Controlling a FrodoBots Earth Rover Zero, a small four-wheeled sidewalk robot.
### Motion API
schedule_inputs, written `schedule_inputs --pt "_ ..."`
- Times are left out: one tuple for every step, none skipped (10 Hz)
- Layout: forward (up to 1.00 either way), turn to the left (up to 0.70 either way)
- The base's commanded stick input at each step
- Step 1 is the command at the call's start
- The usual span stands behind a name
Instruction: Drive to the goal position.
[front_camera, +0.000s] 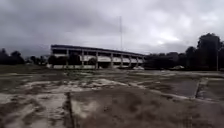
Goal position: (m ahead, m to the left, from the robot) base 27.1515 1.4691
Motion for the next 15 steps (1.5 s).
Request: schedule_inputs --pt "0.70 0.00" --pt "0.70 0.00" --pt "0.70 0.00" --pt "0.70 0.00" --pt "0.70 0.00" --pt "0.70 0.00" --pt "0.70 0.00" --pt "0.70 0.00" --pt "0.70 0.00" --pt "0.70 0.00" --pt "0.70 0.00" --pt "0.70 0.00" --pt "0.70 0.00" --pt "0.70 0.00" --pt "0.70 0.00"
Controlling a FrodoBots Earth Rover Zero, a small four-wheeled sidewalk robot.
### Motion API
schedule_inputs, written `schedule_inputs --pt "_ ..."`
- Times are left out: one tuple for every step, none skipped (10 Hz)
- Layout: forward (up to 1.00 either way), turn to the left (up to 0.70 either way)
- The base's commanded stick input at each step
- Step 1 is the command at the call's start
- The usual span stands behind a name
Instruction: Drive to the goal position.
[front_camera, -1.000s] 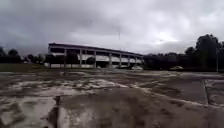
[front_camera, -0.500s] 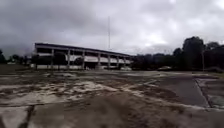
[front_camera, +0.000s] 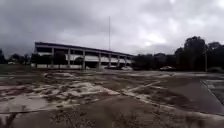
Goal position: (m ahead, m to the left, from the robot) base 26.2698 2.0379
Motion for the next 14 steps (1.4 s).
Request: schedule_inputs --pt "0.70 0.00" --pt "0.70 0.00" --pt "0.70 0.00" --pt "0.70 0.00" --pt "0.70 0.00" --pt "0.70 0.00" --pt "0.70 0.00" --pt "0.70 0.00" --pt "0.70 0.00" --pt "0.70 0.00" --pt "0.70 0.00" --pt "0.70 0.00" --pt "0.70 -0.35" --pt "0.70 -0.35"
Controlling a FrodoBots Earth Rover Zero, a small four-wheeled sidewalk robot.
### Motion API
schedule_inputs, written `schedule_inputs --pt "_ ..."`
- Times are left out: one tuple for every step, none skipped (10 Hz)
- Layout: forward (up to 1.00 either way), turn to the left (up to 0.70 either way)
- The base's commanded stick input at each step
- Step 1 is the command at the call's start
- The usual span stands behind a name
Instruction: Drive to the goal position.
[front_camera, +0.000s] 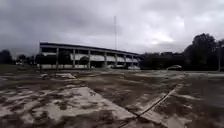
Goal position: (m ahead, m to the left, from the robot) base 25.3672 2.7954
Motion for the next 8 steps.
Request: schedule_inputs --pt "0.70 -0.35" --pt "0.70 -0.09" --pt "0.70 0.00" --pt "0.70 0.00" --pt "0.70 0.00" --pt "0.70 0.00" --pt "0.70 0.00" --pt "0.70 0.00"
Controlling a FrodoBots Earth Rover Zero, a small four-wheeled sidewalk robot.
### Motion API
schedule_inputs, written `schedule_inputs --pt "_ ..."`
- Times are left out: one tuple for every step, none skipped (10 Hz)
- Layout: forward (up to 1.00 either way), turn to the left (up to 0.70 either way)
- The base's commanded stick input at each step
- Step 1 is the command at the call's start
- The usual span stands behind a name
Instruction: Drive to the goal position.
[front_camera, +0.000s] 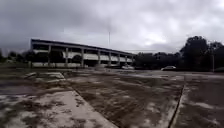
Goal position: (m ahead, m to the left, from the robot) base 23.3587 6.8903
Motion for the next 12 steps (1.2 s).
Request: schedule_inputs --pt "0.70 0.00" --pt "0.70 0.00" --pt "0.70 0.00" --pt "0.70 0.00" --pt "0.70 0.00" --pt "0.70 0.00" --pt "0.70 0.00" --pt "0.70 0.00" --pt "0.70 0.00" --pt "0.70 0.00" --pt "0.70 0.00" --pt "0.70 0.00"
